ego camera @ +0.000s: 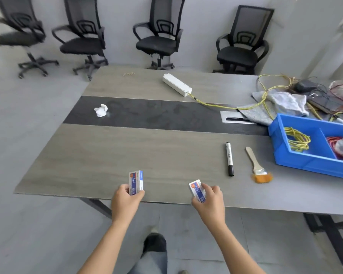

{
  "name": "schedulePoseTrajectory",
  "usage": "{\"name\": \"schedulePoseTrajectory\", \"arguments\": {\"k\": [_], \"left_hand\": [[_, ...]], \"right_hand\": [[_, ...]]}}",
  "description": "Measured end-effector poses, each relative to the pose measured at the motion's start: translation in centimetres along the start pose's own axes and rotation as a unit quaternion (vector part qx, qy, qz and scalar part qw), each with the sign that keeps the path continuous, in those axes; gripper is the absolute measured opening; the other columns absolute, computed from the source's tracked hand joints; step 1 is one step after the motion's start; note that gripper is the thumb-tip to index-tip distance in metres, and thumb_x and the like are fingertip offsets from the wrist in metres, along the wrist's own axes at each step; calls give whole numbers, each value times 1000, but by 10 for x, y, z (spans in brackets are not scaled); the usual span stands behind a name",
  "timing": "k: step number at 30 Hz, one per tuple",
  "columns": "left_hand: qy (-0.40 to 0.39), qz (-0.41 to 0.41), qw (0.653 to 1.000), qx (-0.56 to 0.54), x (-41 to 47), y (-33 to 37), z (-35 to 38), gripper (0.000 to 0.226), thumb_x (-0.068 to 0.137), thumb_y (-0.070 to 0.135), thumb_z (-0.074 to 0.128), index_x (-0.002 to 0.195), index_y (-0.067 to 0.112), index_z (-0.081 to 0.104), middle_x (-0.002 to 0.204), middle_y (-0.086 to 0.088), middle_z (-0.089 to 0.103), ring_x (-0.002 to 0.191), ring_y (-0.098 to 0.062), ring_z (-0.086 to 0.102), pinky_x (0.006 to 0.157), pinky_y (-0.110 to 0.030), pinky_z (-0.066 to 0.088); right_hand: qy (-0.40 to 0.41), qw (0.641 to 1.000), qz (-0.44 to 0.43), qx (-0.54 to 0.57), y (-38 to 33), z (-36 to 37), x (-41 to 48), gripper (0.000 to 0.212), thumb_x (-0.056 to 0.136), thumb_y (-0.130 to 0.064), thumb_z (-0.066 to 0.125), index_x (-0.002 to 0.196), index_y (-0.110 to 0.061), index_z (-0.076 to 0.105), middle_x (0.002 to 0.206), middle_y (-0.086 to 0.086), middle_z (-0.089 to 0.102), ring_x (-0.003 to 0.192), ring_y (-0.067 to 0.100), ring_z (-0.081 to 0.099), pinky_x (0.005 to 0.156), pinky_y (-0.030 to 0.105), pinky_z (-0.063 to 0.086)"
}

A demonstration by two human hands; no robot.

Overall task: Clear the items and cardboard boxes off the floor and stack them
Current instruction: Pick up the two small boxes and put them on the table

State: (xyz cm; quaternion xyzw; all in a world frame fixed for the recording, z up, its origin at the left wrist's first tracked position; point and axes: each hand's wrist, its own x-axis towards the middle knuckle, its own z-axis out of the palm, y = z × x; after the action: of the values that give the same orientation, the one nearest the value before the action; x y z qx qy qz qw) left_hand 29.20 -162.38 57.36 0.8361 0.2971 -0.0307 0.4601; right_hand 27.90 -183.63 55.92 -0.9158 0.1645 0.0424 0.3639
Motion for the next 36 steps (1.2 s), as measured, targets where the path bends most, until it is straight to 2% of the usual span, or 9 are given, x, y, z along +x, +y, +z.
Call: {"name": "schedulePoseTrajectory", "arguments": {"k": [3,7,10,15,19,23,29,32,36], "left_hand": [[-13,16,1000,13,42,19,8,23,75,15,68,70,20,47,77,-4,60,73,-27,56,56,-28,36],[-20,38,998,37,95,38,16,17,74,19,67,81,11,54,86,-8,62,73,-26,57,56,-28,35],[-23,62,994,89,122,46,18,18,74,22,65,77,13,49,88,-7,60,76,-26,56,54,-28,33],[-49,92,955,278,141,41,28,22,79,30,59,90,13,50,105,-7,57,102,-27,53,75,-31,42],[-70,112,919,371,142,34,30,44,84,48,56,110,13,53,118,-3,53,117,-22,46,87,-28,42],[-75,60,947,307,142,35,18,51,85,55,53,108,9,55,115,-6,53,112,-25,50,82,-31,43],[-4,-37,995,89,114,-1,-14,38,91,33,56,119,7,57,117,-9,60,110,-25,55,93,-33,43],[51,-93,994,-17,81,-21,-26,26,91,23,57,108,4,62,109,-13,65,105,-27,59,89,-32,42],[132,-155,972,-119,34,-41,-29,11,91,15,55,87,8,61,93,-16,66,96,-31,62,81,-34,43]], "right_hand": [[-6,1000,-11,-5,-27,10,33,35,80,-18,60,115,-13,57,97,-3,38,105,19,46,69,25,35],[-13,999,-27,-26,-62,28,79,34,81,-21,60,114,-14,56,99,-4,37,106,18,45,69,24,35],[2,1000,-20,-21,-87,43,104,39,83,-21,60,120,-13,54,105,1,41,110,21,45,72,25,36],[-67,993,-1,-93,-97,76,118,55,88,-25,57,138,-15,38,123,10,40,118,26,39,90,28,37],[-106,982,-22,-153,-93,82,120,55,88,-28,54,138,-17,36,124,8,39,118,25,39,92,27,37],[-87,979,-45,-179,-92,79,121,49,89,-33,53,134,-17,41,124,7,41,117,25,40,91,30,37],[-74,972,-149,-165,-99,77,113,40,87,-18,53,127,-14,50,128,8,42,117,28,38,89,33,30],[-94,962,-226,-124,-103,75,108,40,84,-11,57,123,-7,57,120,12,49,113,32,43,90,37,34],[-130,926,-352,-49,-100,78,90,32,72,-13,57,99,0,68,93,16,61,86,38,60,76,39,50]]}}
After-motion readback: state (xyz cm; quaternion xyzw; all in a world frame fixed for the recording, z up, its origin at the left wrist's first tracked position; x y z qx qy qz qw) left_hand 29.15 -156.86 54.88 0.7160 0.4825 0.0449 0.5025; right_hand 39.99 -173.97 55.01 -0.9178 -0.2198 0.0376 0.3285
